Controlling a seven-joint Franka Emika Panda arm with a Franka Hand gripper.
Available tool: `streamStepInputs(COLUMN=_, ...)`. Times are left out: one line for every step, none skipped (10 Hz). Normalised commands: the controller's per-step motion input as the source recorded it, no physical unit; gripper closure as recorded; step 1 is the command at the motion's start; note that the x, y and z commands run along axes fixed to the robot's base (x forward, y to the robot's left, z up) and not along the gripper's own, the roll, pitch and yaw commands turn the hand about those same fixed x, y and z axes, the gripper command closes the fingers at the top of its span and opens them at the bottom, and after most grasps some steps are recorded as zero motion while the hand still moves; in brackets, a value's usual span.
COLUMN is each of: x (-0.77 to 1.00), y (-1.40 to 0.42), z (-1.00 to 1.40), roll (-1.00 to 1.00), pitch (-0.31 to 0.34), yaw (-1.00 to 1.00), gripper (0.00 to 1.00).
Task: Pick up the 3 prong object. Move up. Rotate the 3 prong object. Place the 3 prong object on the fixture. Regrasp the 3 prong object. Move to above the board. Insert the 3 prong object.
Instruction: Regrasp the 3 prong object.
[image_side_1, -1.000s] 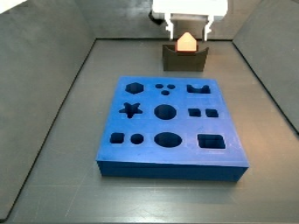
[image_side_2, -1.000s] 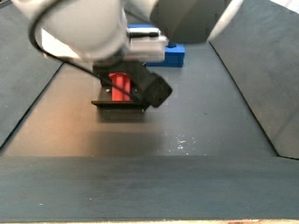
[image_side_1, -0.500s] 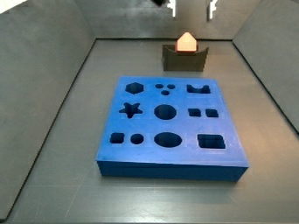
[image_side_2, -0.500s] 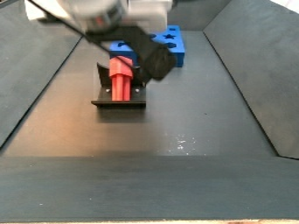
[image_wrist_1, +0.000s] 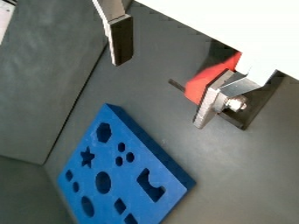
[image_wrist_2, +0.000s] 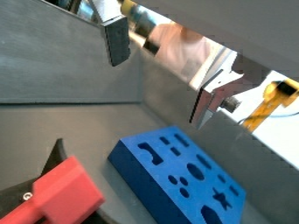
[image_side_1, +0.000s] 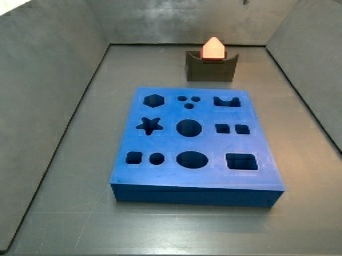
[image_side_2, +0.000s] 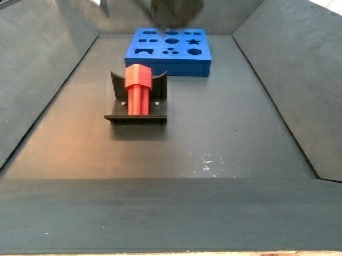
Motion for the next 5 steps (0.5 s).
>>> streamStepInputs(x=-0.07, y=-0.25, z=0.09, roll=1.00, pitch=0.018, yaw=0.01, gripper=0.00)
streamStepInputs(x=-0.06, y=-0.14, z=0.07, roll=1.00, pitch=0.019, yaw=0.01, gripper=0.00)
streamStepInputs(x=-0.03, y=-0.05, z=0.04, roll=1.00, pitch=0.019, yaw=0.01, gripper=0.00)
streamStepInputs(x=-0.02, y=-0.05, z=0.02, roll=1.00, pitch=0.017, yaw=0.01, gripper=0.00)
streamStepInputs(x=-0.03, y=-0.04, z=0.01, roll=1.00, pitch=0.012, yaw=0.01, gripper=0.00)
